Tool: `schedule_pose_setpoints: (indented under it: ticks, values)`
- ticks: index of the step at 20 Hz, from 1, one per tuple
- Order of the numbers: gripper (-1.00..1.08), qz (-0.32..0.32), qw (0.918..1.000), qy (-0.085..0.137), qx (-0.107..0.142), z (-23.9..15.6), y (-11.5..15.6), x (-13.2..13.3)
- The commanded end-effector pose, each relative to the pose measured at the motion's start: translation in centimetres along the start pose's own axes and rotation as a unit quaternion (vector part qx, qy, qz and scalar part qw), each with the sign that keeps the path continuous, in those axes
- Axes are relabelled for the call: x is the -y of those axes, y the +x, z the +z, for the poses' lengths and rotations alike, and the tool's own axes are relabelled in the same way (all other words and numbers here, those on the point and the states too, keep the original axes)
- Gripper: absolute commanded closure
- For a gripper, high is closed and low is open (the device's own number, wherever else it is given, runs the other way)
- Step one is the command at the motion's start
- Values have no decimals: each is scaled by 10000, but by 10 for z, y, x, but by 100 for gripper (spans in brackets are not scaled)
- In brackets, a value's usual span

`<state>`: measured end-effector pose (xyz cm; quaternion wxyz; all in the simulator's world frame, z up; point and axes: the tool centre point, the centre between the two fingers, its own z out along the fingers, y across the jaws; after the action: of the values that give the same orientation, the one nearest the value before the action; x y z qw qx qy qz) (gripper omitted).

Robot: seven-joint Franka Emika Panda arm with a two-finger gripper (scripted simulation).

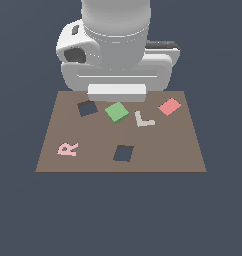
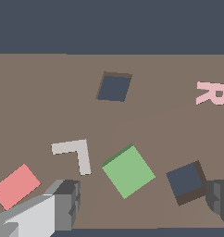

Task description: Insert a designated object into the corresponding slot on a board.

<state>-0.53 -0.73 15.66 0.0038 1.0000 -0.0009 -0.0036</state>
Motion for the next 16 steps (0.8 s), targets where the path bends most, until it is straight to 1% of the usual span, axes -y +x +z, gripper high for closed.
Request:
schedule_pose_setpoints:
  ticks: [1, 8, 16]
  values:
    - [-92, 0, 10000, 0, 0, 0, 0, 0]
    - [-92, -175, 9998, 2, -3, 6, -2, 0]
    - [-92, -803, 9968, 10, -13, 28, -11, 1]
